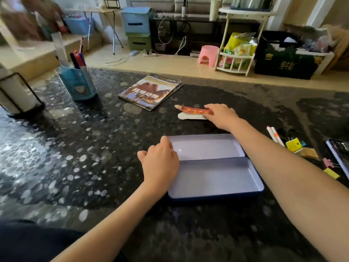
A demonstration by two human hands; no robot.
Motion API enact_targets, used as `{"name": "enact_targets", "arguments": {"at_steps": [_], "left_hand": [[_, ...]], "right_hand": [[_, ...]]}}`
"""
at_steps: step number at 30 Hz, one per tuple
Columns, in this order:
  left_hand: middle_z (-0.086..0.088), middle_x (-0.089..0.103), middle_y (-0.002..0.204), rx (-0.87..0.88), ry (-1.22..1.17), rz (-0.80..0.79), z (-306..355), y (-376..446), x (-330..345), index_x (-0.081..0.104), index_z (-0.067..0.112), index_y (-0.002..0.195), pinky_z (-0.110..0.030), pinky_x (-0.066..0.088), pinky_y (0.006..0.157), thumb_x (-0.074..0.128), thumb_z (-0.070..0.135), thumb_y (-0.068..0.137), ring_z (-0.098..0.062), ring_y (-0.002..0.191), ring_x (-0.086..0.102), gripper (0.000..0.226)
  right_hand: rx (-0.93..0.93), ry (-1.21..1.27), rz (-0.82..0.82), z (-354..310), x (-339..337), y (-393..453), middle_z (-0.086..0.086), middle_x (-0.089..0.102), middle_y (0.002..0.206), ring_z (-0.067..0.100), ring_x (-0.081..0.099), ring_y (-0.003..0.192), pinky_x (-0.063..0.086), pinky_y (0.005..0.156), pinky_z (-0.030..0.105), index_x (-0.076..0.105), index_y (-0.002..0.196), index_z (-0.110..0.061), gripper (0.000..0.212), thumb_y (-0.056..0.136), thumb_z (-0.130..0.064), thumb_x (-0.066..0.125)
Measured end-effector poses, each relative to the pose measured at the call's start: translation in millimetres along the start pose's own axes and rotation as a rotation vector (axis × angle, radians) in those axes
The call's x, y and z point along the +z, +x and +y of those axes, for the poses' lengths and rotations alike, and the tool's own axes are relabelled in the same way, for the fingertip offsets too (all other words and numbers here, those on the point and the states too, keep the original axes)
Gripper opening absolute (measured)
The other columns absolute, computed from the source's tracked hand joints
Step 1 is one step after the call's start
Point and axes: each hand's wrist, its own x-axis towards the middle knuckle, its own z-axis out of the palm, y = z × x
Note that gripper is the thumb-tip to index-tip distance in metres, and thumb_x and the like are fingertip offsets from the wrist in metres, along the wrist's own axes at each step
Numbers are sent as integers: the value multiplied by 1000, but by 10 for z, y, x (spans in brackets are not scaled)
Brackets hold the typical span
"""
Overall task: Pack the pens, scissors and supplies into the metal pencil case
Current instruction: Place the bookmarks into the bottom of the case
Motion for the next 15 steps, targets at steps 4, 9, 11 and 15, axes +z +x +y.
{"name": "enact_targets", "arguments": {"at_steps": [4, 9, 11, 15], "left_hand": [[6, 52, 71, -15, -59, 23, -28, 10, 55, 39, 21, 89, -34, 23, 75, 37, 16, 89, -22, 77, 52, 5], [5, 57, 75, 9, -72, 26, -27, -12, 61, 40, 21, 89, -33, 21, 74, 38, 18, 89, -20, 79, 54, 4], [5, 56, 75, 14, -73, 19, -32, -25, 59, 39, 22, 89, -32, 19, 74, 39, 18, 89, -20, 81, 53, 4], [6, 54, 73, 13, -62, 22, -24, -33, 60, 37, 24, 89, -32, 18, 73, 39, 18, 89, -18, 78, 51, 6]], "right_hand": [[-34, -98, -2, 40, 103, 159, 7, 54, 123, 27, 51, 110, 47, 88, 45, 55, 129, -23, 45, 90, -45, 56], [-31, -104, -23, 87, 41, 208, 9, 50, 125, 27, 47, 114, 45, 93, 46, 52, 126, -18, 58, 81, -52, 64], [-18, -54, -70, 107, 6, 226, 9, 50, 126, 27, 48, 114, 45, 94, 46, 49, 126, -16, 62, 79, -54, 65], [-102, -201, -67, 53, -18, 223, 12, 52, 124, 28, 48, 113, 46, 92, 44, 48, 126, -13, 51, 89, -47, 56]]}}
